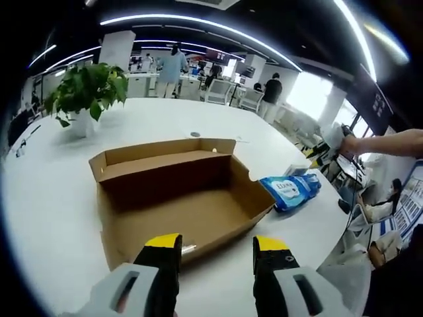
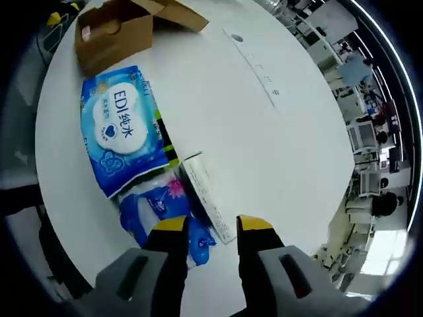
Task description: Operate the shoe box by opening the lid, removing the specified soft item, and placing it in the target area until the item is outside and the box remains undamaged.
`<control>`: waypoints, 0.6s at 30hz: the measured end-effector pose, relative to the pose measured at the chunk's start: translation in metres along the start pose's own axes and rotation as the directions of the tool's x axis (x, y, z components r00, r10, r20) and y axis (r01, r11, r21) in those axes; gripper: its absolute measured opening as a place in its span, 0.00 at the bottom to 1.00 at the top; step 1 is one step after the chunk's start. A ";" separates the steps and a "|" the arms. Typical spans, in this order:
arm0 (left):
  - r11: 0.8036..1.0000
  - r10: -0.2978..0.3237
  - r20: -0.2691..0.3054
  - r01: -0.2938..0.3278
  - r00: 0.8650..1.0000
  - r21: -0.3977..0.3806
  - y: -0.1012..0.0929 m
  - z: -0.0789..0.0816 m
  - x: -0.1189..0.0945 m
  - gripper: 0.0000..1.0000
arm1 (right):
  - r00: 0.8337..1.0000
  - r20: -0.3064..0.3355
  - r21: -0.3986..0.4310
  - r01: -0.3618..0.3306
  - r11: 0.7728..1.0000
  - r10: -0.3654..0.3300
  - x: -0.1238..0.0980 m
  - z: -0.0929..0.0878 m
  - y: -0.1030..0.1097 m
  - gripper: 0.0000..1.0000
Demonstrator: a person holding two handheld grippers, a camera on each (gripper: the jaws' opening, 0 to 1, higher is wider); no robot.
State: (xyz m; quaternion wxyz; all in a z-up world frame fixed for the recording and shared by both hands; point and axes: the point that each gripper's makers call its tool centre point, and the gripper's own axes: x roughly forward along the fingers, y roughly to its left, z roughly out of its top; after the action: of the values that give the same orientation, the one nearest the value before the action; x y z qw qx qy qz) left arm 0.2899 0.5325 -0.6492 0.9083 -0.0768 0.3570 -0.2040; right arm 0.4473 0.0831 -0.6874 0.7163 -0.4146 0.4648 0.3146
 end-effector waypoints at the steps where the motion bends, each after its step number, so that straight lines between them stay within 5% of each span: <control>1: 1.000 -0.002 0.001 0.002 1.000 0.002 0.000 -0.001 -0.001 0.43 | 1.000 0.004 0.016 -0.001 1.000 0.001 -0.002 -0.002 0.001 0.27; 9: 1.000 -0.015 0.004 0.015 1.000 0.006 0.000 -0.006 -0.009 0.43 | 0.995 0.098 0.268 0.006 0.964 -0.034 -0.011 -0.005 0.014 0.29; 18: 1.000 -0.026 0.009 0.026 1.000 0.018 0.003 -0.007 -0.019 0.43 | 0.976 0.213 0.492 -0.073 0.867 -0.039 -0.016 -0.002 0.045 0.31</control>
State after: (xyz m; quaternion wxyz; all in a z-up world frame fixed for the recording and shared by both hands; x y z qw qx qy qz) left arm 0.2738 0.5438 -0.6433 0.9079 -0.0740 0.3500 -0.2185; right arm 0.4028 0.1011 -0.6861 0.8424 -0.1754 0.4528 0.2338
